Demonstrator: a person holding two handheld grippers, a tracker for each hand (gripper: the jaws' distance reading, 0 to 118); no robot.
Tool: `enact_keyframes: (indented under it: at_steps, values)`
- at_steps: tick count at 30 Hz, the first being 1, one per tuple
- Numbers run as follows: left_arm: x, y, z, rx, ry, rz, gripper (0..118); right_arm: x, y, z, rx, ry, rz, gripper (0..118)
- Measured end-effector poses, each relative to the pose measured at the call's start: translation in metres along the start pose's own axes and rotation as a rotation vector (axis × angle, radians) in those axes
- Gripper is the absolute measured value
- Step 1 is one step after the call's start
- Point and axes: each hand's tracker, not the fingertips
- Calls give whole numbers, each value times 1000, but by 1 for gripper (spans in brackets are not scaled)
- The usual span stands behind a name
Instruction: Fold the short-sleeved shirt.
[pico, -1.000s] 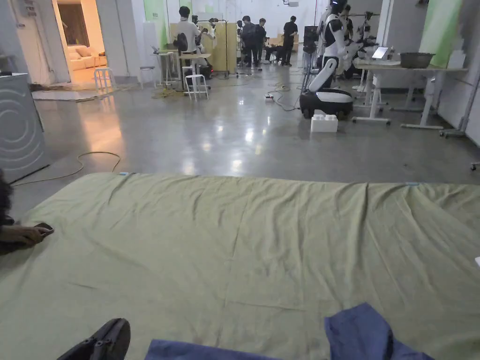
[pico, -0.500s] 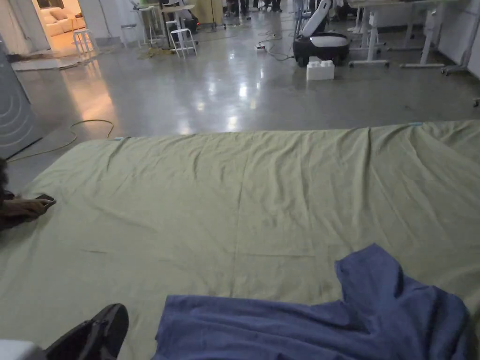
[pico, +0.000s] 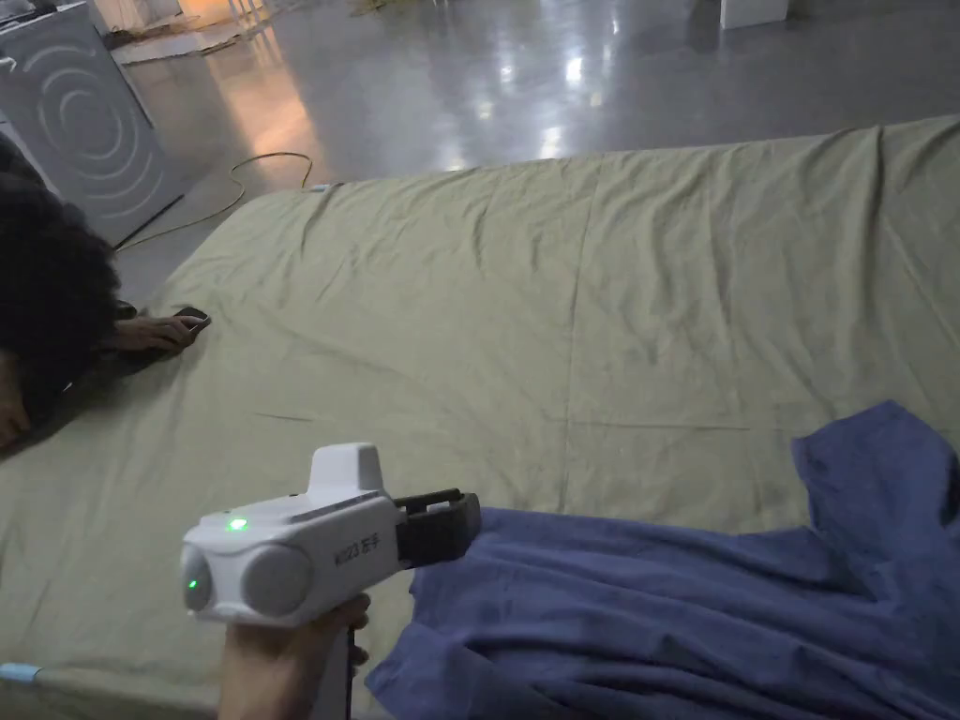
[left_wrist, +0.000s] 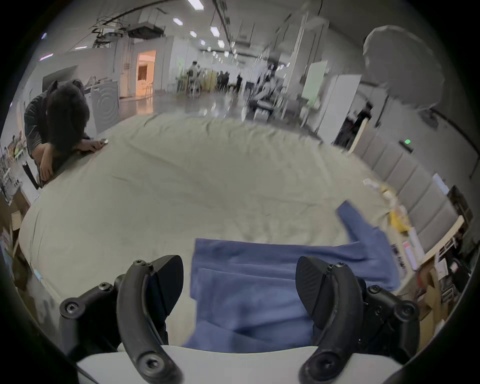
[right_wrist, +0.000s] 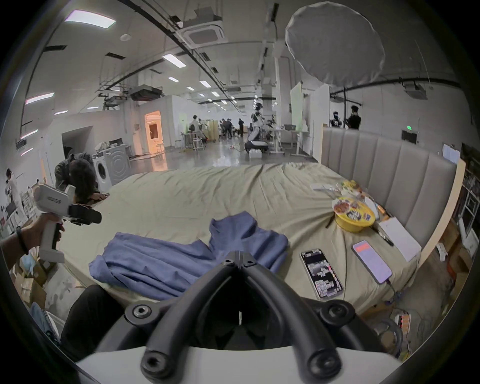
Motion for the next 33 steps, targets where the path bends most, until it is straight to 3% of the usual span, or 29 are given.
enact_keyframes:
  at_steps: [5,8,9,10,12,14,22,24,26,27,28,29,31,32,33]
  values:
    - [-25,9,-81,-149,16,138,86,20,-13,-7,-75,-49,-58,0]
    - [-21,1,-108,-185,46,92,82,29,-18,-6,-103,-78,-56,0]
    - [-17,-3,-115,-218,71,67,74,31,-19,-5,-109,-91,-53,0]
    - [-14,-6,-119,-239,76,38,57,33,-21,-4,-116,-102,-49,0]
    - [-3,-14,-123,-257,72,-40,2,38,-24,-2,-128,-112,-49,0]
    - [10,-21,-129,-255,115,-142,2,41,-28,-4,-144,-115,-52,0]
    - [-1,-8,-145,-357,83,-55,2,47,-25,-27,-168,-75,-61,0]
    - [-2,-7,-148,-367,83,-37,2,51,-12,-44,-159,-40,-30,0]
    - [1,-7,-151,-384,90,-55,2,57,9,-77,-197,31,64,2]
    - [2,-5,-153,-398,91,-71,2,60,20,-97,-234,57,111,10]
    - [8,-2,-150,-419,90,-82,2,61,31,-120,-267,64,164,24]
    - [9,1,-151,-437,90,-76,2,62,39,-143,-296,68,205,52]
    - [7,5,-154,-467,86,-43,2,66,53,-200,-430,92,267,89]
    - [9,6,-154,-472,89,-38,2,67,60,-232,-467,95,277,97]
    - [13,7,-154,-480,92,-50,2,68,66,-260,-526,112,286,95]
